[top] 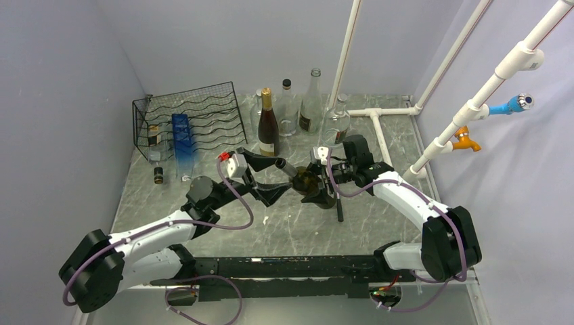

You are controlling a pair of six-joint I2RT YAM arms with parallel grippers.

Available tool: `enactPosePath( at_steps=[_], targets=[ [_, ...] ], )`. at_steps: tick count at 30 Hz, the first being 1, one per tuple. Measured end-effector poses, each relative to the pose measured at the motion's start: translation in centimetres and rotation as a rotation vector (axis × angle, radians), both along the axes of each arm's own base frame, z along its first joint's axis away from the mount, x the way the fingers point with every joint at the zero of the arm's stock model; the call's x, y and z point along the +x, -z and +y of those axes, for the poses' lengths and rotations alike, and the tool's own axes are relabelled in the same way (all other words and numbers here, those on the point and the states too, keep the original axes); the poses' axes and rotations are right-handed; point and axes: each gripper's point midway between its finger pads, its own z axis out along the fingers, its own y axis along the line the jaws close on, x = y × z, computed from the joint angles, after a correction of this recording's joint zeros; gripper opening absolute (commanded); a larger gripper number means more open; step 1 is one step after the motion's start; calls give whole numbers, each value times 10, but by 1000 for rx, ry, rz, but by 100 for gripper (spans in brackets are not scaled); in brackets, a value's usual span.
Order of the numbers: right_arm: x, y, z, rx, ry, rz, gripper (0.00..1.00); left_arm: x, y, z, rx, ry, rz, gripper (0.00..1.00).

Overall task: Take the wine bottle off the wine rack
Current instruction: Pick up the wine bottle from the wine rack.

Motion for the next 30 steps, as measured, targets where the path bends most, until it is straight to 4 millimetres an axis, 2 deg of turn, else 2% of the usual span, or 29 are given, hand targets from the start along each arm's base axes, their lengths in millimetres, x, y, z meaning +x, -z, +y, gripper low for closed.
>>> enactPosePath(
  at_steps=[15, 30],
  targets=[
    [-2, -1, 0, 9, -9, 3, 0, 4, -4, -13, -45, 17, -9, 86],
    [-2, -1, 0, 9, -9, 4, 0, 12, -11, -26, -62, 41, 25, 60]
  ],
)
